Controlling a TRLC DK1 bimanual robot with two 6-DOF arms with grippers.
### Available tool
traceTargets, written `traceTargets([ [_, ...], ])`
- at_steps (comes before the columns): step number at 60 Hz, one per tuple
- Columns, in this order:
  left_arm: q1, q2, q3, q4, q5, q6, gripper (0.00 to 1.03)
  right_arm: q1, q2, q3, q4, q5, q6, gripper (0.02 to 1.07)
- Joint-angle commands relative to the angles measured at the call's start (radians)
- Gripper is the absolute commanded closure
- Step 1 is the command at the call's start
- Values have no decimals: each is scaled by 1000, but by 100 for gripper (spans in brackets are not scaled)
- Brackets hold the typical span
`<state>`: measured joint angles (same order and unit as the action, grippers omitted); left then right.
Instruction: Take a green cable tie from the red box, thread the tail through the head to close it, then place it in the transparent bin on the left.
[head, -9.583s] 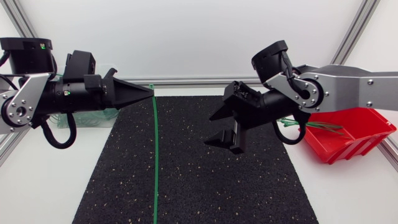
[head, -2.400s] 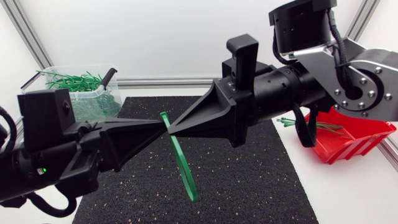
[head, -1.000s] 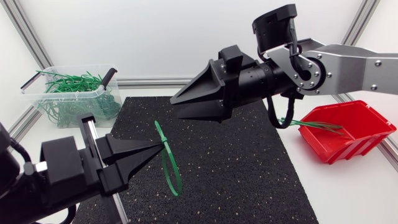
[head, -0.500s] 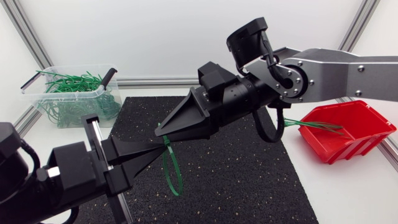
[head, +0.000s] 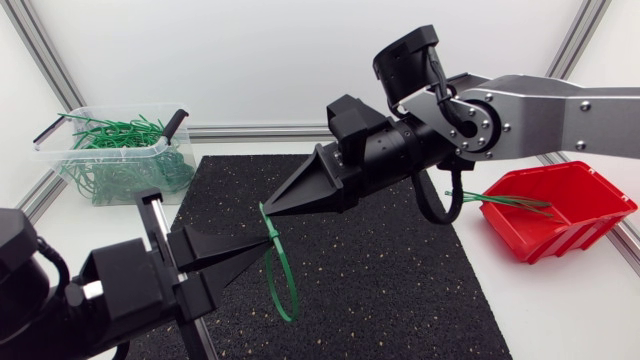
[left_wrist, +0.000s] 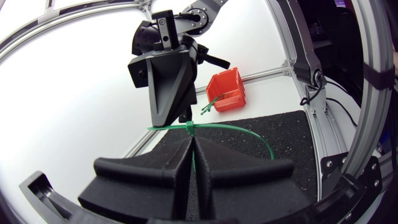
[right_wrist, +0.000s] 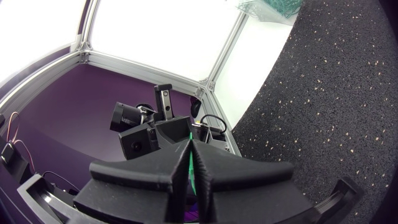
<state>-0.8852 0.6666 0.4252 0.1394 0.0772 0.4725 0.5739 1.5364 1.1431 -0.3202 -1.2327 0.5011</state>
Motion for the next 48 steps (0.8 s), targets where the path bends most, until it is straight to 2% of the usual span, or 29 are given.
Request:
traceTargets([
  [1,-61,-9,-20,12,-30,12,99,-16,4,44,-10,9,19,101],
  [9,-172,-1,-13,12,-108,9,99,-17,34,76,-10,29,31,101],
  [20,-270,14,-13,16,-172,-11,99,-9,68,95,-10,67,40,101],
  [24,-273,30,-13,20,-183,-20,99,-2,71,87,-10,67,40,101],
  [28,-236,36,-6,16,-183,-32,100,1,53,61,0,73,27,101],
  [29,-222,39,-5,16,-183,-32,100,0,48,55,6,76,22,98],
  [30,-201,42,-3,17,-183,-32,99,-2,42,47,10,84,16,91],
  [31,-181,44,0,20,-183,-32,100,-3,39,41,12,91,10,82],
  [33,-121,54,7,31,-183,-37,99,-14,30,32,13,110,-1,54],
  [36,-28,59,32,19,-152,-66,99,-28,30,24,12,144,-15,25],
  [38,71,76,50,23,-108,-71,100,-46,37,21,12,162,-21,11],
  [40,173,105,67,35,-70,-80,99,-62,45,18,12,185,-33,6],
  [44,385,159,126,35,79,-140,99,-85,50,9,12,262,-78,6],
  [48,543,232,181,62,118,-167,100,-91,51,-5,27,358,-105,6],
])
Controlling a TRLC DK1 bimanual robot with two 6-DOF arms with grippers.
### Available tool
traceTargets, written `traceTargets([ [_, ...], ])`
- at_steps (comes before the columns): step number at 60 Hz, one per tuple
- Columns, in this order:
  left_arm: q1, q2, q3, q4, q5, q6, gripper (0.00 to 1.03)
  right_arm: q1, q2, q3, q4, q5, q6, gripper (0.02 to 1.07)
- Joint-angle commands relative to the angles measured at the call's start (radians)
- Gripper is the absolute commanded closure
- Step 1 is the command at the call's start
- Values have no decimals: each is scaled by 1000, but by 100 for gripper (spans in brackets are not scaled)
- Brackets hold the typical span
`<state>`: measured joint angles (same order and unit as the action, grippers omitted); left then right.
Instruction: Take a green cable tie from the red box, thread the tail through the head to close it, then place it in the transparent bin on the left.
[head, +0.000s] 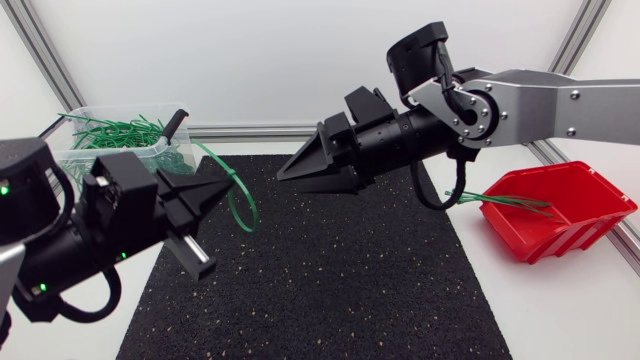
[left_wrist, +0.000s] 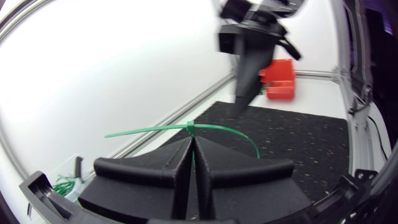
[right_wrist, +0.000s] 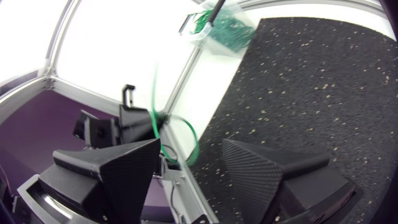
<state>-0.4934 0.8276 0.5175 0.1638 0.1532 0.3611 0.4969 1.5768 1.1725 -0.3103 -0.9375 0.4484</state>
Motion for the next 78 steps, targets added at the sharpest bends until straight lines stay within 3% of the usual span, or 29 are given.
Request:
traceTargets([
  [1,177,93,101,49,46,-60,100,-17,11,-37,17,83,-66,6],
  [11,443,327,282,125,49,-156,99,-17,-17,-82,73,292,-155,6],
  [20,610,533,489,134,36,-228,99,-20,-49,-122,117,393,-186,6],
  [31,742,745,747,40,-40,-307,99,-23,-100,-169,137,448,-221,6],
  [44,780,917,872,-112,-107,-314,97,-26,-156,-218,139,502,-258,6],
  [47,780,936,868,-116,-118,-310,80,-29,-172,-229,139,514,-267,6],
  [49,779,955,871,-135,-121,-300,60,-29,-182,-238,139,523,-272,6],
  [52,773,982,892,-211,-142,-284,15,-35,-205,-251,134,526,-280,6],
  [54,770,984,894,-225,-156,-286,2,-40,-218,-258,129,529,-286,6],
  [65,770,921,828,-236,-179,-287,3,-89,-313,-335,137,606,-367,6],
  [78,763,762,645,-210,-179,-281,4,-251,-443,-447,177,641,-464,6],
])
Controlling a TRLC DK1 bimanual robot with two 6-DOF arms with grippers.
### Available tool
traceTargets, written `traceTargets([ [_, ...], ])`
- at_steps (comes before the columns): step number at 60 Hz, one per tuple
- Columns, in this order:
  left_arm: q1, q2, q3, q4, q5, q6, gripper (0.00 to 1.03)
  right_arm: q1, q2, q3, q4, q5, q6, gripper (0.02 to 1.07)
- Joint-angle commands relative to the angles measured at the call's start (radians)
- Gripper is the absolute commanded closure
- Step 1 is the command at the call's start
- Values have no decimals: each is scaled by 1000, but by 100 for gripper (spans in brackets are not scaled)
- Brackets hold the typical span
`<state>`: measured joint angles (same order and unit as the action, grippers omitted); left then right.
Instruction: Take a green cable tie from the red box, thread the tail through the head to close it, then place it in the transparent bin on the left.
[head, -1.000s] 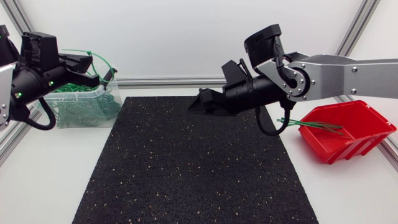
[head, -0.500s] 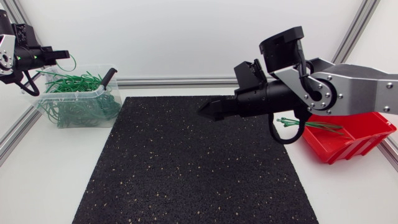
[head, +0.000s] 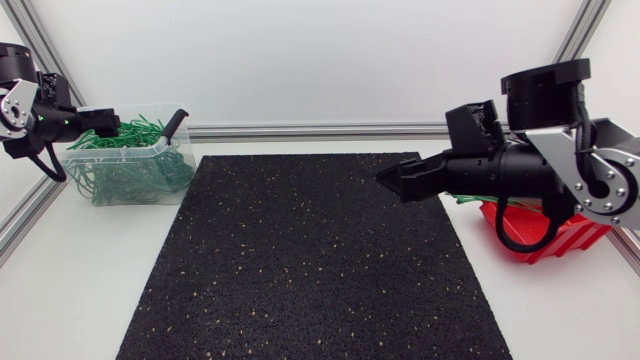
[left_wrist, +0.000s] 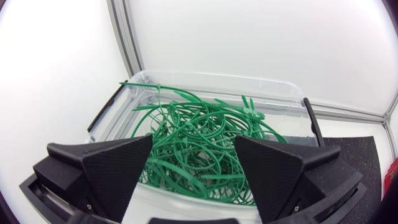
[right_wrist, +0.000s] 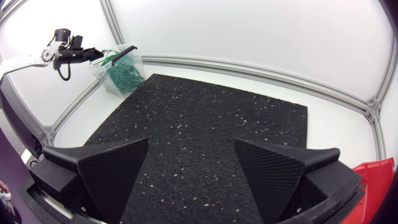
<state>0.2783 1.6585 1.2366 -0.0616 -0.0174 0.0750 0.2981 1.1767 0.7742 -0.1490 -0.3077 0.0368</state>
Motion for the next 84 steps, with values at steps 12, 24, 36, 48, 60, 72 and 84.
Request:
traceTargets([
  [12,-21,-249,-252,54,-9,32,4,-212,-167,-174,109,27,-150,6],
  [24,-42,-428,-420,94,-7,35,4,-324,-284,-280,161,30,-192,6],
  [36,-79,-629,-586,109,-6,42,4,-398,-416,-363,177,30,-196,6],
  [48,-131,-853,-750,117,-6,42,4,-427,-572,-443,175,47,-196,6],
  [60,-186,-1103,-882,89,-6,37,4,-416,-718,-518,173,100,-185,6],
  [72,-212,-1239,-957,75,-2,20,4,-390,-818,-574,168,146,-152,6],
  [84,-228,-1339,-1023,71,3,-3,4,-365,-918,-630,163,191,-120,6],
])
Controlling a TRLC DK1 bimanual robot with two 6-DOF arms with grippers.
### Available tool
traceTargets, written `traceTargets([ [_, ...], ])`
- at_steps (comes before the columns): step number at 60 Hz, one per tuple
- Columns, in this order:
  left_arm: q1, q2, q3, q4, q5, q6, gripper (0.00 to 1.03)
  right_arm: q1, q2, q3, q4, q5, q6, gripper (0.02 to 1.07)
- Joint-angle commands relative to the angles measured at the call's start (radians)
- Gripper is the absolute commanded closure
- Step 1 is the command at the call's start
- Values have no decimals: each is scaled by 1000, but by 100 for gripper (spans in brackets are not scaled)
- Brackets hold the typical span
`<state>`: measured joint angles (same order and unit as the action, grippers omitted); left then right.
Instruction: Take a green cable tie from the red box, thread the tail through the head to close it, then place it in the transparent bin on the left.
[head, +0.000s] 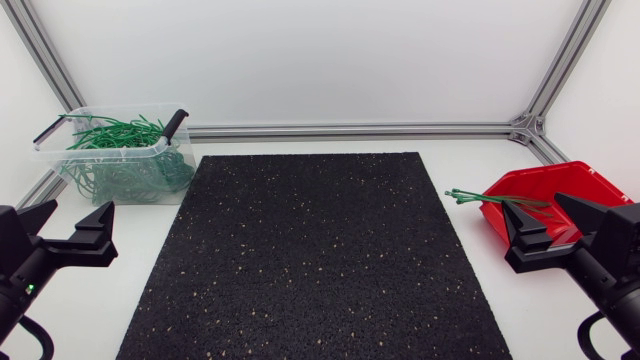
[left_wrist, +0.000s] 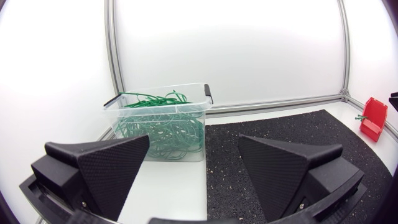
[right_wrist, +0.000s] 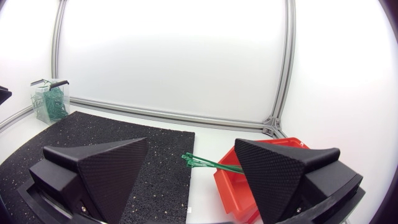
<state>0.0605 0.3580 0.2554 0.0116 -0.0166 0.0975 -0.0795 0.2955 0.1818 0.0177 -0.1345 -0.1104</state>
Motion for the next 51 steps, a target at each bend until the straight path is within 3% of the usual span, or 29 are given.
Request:
traceTargets([
  [1,-11,-45,-47,-2,2,-27,4,15,-43,-41,-4,20,29,6],
  [31,-51,-297,-214,-10,14,-84,4,79,-294,-181,-18,134,110,6],
  [51,-60,-358,-255,-12,17,-97,4,80,-295,-182,-18,134,110,6],
])
